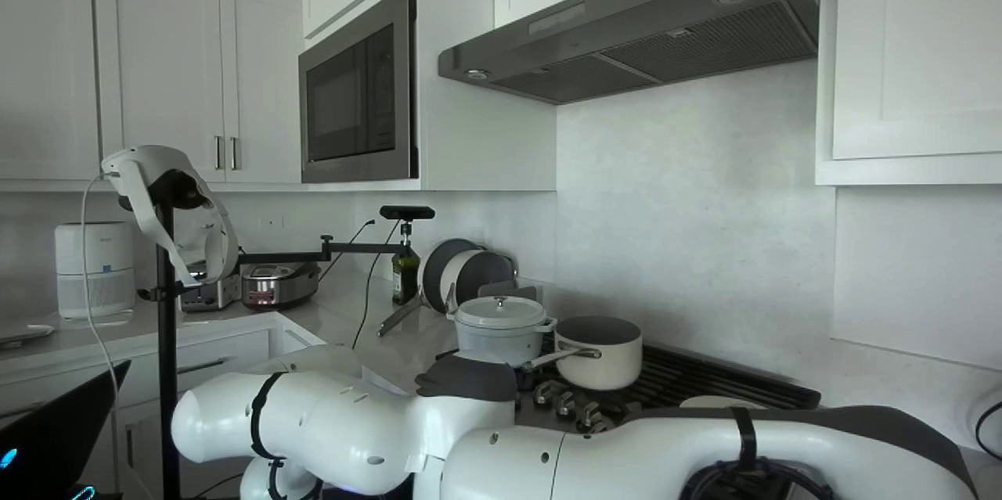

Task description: Pour some water into the pot

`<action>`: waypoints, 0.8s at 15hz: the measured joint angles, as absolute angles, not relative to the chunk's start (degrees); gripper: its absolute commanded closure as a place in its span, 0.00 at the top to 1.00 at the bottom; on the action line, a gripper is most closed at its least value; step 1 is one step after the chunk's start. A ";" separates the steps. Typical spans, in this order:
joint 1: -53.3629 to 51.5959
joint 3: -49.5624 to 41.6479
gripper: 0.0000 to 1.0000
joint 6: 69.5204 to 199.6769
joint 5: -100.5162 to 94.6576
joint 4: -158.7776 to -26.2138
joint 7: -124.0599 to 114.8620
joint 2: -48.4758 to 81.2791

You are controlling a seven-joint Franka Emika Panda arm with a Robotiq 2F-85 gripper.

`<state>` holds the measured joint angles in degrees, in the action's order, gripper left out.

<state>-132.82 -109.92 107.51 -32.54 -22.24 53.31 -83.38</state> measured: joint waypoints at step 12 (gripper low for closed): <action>-133.02 -104.77 1.00 109.14 -32.62 -21.61 58.59 -76.89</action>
<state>-133.02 -104.77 109.14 -32.62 -21.61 58.59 -76.89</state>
